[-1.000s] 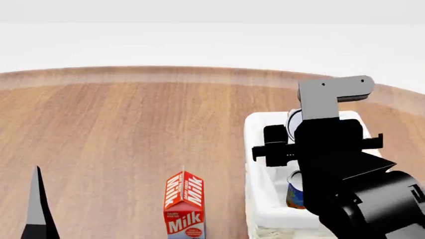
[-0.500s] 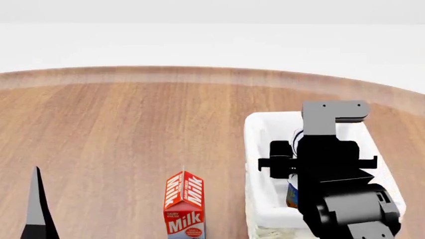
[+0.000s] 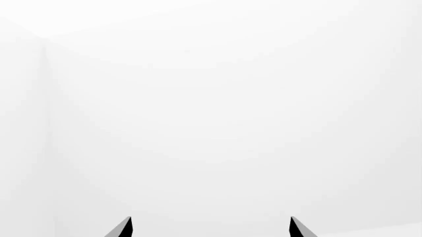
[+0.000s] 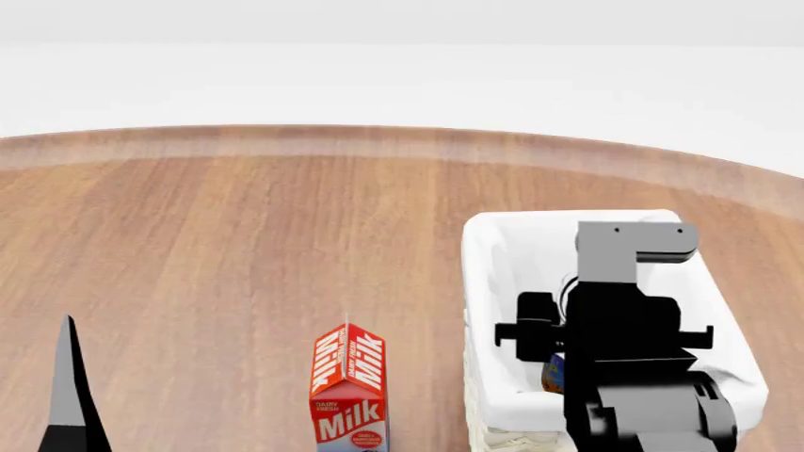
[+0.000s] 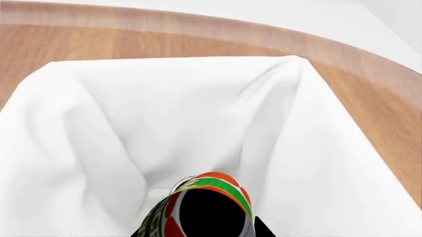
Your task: Pick up the alphabet soup and the tomato sauce, and put them in the basket.
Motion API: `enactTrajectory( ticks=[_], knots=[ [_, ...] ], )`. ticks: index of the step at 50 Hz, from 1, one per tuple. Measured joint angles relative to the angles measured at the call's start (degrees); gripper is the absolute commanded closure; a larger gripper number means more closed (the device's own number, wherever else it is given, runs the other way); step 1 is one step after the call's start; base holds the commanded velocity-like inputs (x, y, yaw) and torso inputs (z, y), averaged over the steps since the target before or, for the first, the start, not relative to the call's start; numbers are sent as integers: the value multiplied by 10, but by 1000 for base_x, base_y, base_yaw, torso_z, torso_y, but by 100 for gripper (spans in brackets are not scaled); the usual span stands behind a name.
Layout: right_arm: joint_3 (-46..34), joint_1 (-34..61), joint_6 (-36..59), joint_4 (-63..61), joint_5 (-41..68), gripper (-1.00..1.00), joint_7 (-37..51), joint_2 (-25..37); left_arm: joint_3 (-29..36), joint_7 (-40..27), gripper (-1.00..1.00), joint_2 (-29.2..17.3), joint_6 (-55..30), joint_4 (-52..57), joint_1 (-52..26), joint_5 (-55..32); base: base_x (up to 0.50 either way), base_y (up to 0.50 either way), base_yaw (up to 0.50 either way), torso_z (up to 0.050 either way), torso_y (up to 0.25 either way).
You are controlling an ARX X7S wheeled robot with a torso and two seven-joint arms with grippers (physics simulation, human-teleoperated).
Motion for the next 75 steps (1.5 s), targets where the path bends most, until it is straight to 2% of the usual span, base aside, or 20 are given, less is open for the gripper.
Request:
enactTrajectory(
  ticks=[9,10,24,31,44,61,75],
  knots=[
    [0,1,-5,10,-2,100,-3,-2,1,0,-100,0,1,-1,0,0,0,0,0,0,1],
    [0,0,-4,10,-1,-100,-3,-2,1,-1,-100,0,1,-1,0,0,0,0,0,0,0],
    [5,1,5,2,-9,-100,-7,-1,2,-2,-100,-1,-1,0,-1,-1,0,0,0,0,0],
    [18,-4,-1,-59,-2,-100,13,16,3,-2,-100,-1,-1,1,-2,-2,0,0,0,0,0],
    [53,-31,-103,-194,-13,-100,56,51,3,-3,-100,-2,-1,-1,-4,-3,0,0,0,0,0],
    [85,-64,-226,-284,-42,-100,99,71,5,-4,-100,-3,1,-1,-3,-3,0,0,0,0,0],
    [99,-90,-329,-363,-122,-100,178,91,6,-5,-100,-3,2,-2,-4,-4,0,0,0,0,0]
  ],
)
